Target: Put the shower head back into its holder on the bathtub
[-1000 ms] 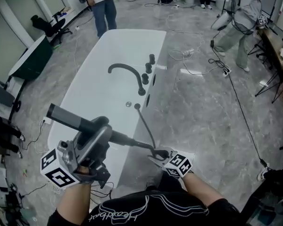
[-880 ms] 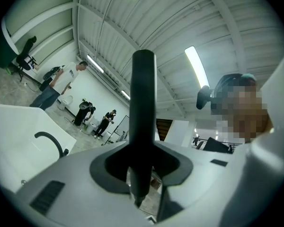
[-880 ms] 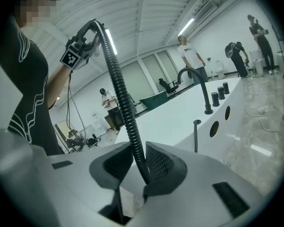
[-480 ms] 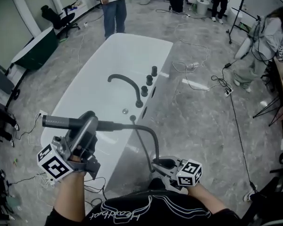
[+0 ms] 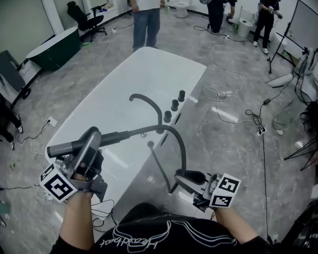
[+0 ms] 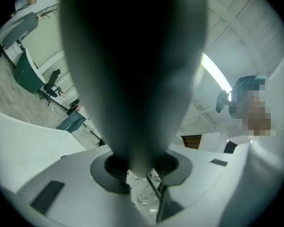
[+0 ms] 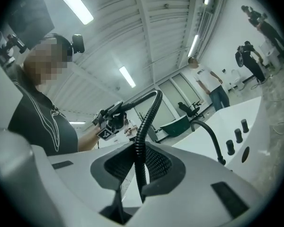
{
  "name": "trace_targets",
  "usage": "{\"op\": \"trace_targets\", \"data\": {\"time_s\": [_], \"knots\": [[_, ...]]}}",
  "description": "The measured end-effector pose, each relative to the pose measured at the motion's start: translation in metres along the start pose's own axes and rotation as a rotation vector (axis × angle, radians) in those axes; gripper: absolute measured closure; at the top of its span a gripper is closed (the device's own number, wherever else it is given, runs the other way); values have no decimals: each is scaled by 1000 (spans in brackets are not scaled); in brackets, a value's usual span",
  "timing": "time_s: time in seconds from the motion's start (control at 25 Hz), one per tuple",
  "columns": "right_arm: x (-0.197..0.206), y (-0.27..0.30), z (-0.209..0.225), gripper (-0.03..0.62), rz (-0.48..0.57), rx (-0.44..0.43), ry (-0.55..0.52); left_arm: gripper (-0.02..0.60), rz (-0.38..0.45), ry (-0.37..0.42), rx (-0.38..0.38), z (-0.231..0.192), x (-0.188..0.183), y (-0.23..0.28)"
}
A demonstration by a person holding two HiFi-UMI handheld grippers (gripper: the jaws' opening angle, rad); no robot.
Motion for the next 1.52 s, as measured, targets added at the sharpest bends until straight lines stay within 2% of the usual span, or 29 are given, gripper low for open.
{"op": "trace_targets", "data": {"time_s": [0.16, 0.48, 0.92, 1.36, 1.52], "knots": [[-31, 16, 10, 526, 29, -52, -28, 462, 47, 15, -37, -6, -14, -8], [-95, 77, 21, 526, 62, -105, -171, 462, 115, 41, -81, -33, -56, -29], [-159, 170, 55, 528, 91, -166, -263, 462, 171, 94, -87, -71, -117, -19], [-219, 241, 94, 528, 137, -144, -371, 462, 199, 160, -85, -100, -164, -5], [-216, 249, 113, 528, 103, -117, -405, 462, 201, 179, -75, -99, -164, 8]]}}
Point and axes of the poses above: the fingertips, and each gripper's own axes: y forward along the fingers, z to its right, x out of its underside, the point moved 6 cm from there along -y, backward along the fingers
